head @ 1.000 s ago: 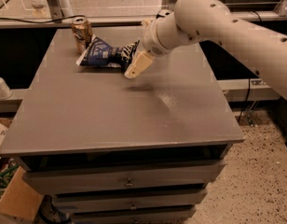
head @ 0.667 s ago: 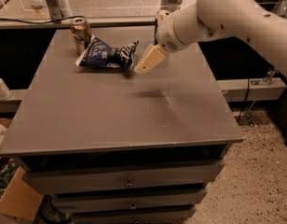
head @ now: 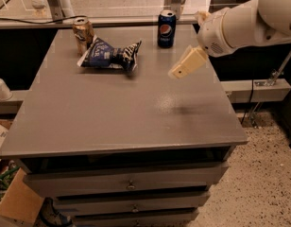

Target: Move blue chip bag near orange can

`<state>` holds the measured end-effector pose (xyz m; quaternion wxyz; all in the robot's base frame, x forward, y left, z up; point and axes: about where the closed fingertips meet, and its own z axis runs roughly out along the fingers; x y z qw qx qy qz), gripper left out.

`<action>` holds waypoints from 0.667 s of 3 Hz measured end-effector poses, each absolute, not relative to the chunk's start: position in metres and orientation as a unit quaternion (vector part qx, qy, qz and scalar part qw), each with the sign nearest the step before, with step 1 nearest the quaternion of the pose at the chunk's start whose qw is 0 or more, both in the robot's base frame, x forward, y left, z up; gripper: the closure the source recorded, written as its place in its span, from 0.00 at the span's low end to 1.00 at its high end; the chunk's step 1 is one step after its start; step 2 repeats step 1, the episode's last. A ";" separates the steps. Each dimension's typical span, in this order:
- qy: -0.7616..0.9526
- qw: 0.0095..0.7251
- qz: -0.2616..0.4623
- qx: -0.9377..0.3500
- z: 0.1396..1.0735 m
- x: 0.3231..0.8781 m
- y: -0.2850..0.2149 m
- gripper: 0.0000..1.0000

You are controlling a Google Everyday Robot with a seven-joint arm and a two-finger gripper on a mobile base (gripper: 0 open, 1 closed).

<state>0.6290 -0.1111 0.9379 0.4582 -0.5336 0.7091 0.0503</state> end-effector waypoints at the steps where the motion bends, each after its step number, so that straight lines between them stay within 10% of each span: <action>1: 0.709 0.458 0.050 -0.534 0.938 0.629 -0.111 0.00; 2: 0.709 0.458 0.050 -0.534 0.938 0.629 -0.111 0.00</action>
Offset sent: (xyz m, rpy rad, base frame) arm 0.0000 0.0000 0.0000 0.0000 0.0000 0.0000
